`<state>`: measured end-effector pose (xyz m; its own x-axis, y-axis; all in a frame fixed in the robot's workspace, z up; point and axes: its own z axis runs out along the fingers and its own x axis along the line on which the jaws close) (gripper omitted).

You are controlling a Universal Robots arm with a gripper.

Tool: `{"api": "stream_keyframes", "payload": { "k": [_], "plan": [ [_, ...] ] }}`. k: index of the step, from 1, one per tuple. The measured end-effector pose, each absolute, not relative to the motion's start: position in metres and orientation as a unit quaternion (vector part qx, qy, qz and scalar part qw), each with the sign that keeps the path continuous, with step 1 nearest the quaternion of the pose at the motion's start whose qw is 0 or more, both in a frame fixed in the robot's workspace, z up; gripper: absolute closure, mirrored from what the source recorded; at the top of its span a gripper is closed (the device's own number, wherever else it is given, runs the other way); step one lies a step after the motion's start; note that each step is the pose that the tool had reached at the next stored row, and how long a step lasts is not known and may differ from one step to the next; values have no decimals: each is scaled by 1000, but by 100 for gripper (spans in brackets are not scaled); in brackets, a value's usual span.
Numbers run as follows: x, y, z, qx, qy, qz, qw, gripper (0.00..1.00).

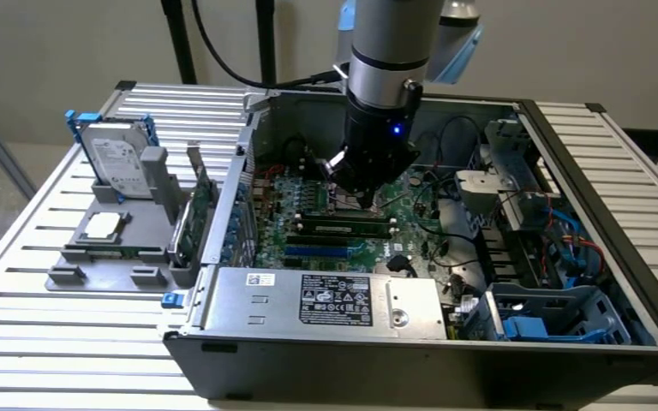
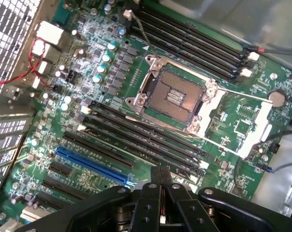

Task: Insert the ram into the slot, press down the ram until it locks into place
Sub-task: 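Press down the ram until it locks into place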

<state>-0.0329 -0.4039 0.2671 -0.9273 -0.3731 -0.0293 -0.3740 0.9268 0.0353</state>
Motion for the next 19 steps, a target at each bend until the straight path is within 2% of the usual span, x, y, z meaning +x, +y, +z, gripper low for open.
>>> {"api": "stream_keyframes", "payload": {
  "k": [19],
  "plan": [
    [-33, -404, 267, -42, 999, 15, 14, 89]
  ]
}}
